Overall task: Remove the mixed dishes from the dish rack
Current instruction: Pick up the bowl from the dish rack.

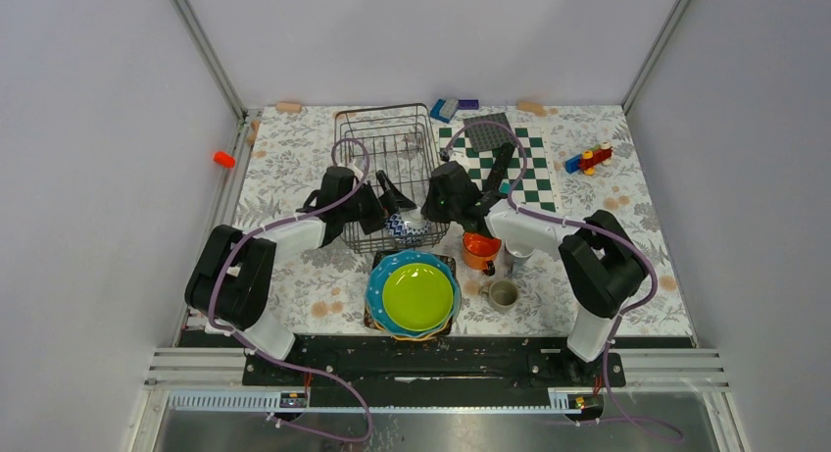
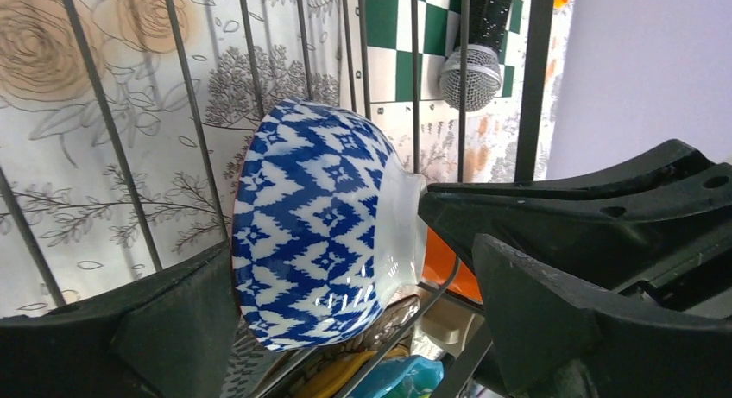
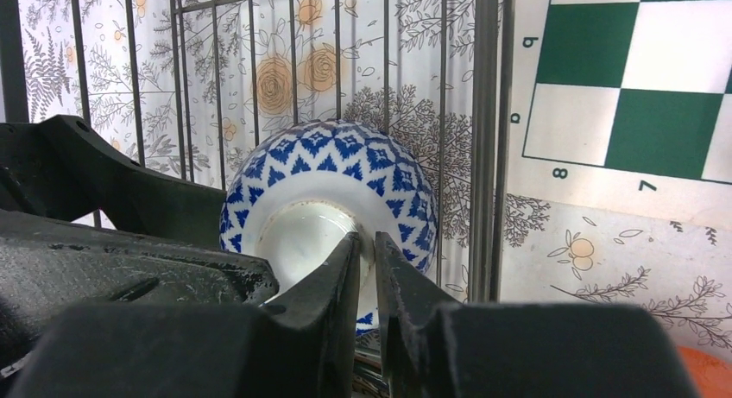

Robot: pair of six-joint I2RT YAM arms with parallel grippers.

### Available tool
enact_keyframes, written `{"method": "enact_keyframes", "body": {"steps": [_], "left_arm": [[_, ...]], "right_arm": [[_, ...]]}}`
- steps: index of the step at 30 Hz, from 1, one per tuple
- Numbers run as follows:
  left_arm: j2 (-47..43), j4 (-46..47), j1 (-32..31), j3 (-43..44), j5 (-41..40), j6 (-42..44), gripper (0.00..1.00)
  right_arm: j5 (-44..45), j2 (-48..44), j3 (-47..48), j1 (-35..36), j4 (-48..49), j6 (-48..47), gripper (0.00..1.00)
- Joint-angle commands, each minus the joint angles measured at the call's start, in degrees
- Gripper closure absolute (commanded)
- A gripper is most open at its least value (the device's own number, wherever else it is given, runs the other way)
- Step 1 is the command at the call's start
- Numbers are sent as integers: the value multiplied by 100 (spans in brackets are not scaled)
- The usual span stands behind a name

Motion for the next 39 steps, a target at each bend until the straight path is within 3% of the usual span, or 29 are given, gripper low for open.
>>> {"method": "enact_keyframes", "body": {"steps": [1,9,19,22,27,30,31,39], "left_arm": [[35,1317,-52,-208,561,-653,4],[23,2507,-54,-600,849,-1339,12],[251,2920,-54,-628,878,-1607,29],[389,3205,-54,-656,903,-1817,39],[502,3616,-62,-709,932,-1996,69],[502,3599,-71,-702,936,-1982,96],[502,3605,-70,-700,932,-1991,100],[307,3995,-71,-736,1024,-2013,100]], "right_arm": [[78,-168,-156,-32,-140,36,82],[105,-296,-289,-31,128,119,80],[86,-325,-340,-35,282,226,77],[44,-292,-331,-30,296,266,77],[-59,-242,-339,-29,356,321,77],[-148,-243,-357,-28,437,335,77],[-161,-244,-365,-29,453,337,77],[-256,-418,-389,-28,651,320,70]]}}
